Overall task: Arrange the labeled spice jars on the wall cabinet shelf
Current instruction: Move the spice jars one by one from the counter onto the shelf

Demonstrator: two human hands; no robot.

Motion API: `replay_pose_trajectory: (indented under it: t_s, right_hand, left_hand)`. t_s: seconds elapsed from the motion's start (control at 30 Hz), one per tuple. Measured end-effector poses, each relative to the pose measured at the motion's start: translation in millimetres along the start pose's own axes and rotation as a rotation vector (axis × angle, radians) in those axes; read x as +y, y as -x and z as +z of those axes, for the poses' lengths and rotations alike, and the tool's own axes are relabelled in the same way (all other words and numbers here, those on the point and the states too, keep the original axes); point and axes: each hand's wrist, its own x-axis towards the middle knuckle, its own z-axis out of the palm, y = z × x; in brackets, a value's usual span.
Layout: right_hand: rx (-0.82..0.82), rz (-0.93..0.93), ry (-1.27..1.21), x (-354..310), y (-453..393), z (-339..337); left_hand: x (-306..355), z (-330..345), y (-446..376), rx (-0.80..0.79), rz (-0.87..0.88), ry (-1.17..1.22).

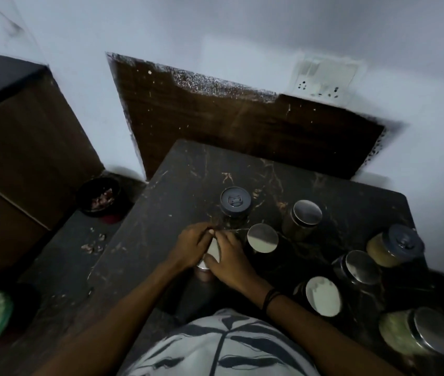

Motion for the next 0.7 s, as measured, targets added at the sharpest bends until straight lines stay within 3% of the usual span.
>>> replay_pose_trajectory:
  t_s: [0.1, 0.23, 0.3, 0.5, 0.6, 0.7]
  right_hand:
    - [-0.061, 0.003, 0.02, 5.3, 7.1, 6.9]
    - [-0.108, 0.008, 0.077, 8.8, 10.4, 11.9]
    - [-0.081, 0.012, 0.086, 11.3, 9.4, 15.2]
    - [0.137, 0.035, -0.378, 10.9, 6.7, 6.7]
    - [0.118, 0.037, -0.598, 7.7, 1.7, -11.1]
    - [0.047, 0.057, -0.794, 3.1, -4.7, -29.2]
  left_hand:
    - [-6.1, 1.4, 5.1, -0.029, -0.226, 0.185]
    - [-1.1, 3.6, 8.0, -0.051, -0.423, 0.497]
    - [0.3, 4.6, 8.0, -0.067, -0.507, 0.545]
    - [12.9, -2.3, 5.3, 0.036, -0.624, 0.693]
    - [17.6, -11.7, -0.3, 0.119, -0.68, 0.836]
    - [21.2, -21.4, -3.5, 0.13, -0.635, 0.814]
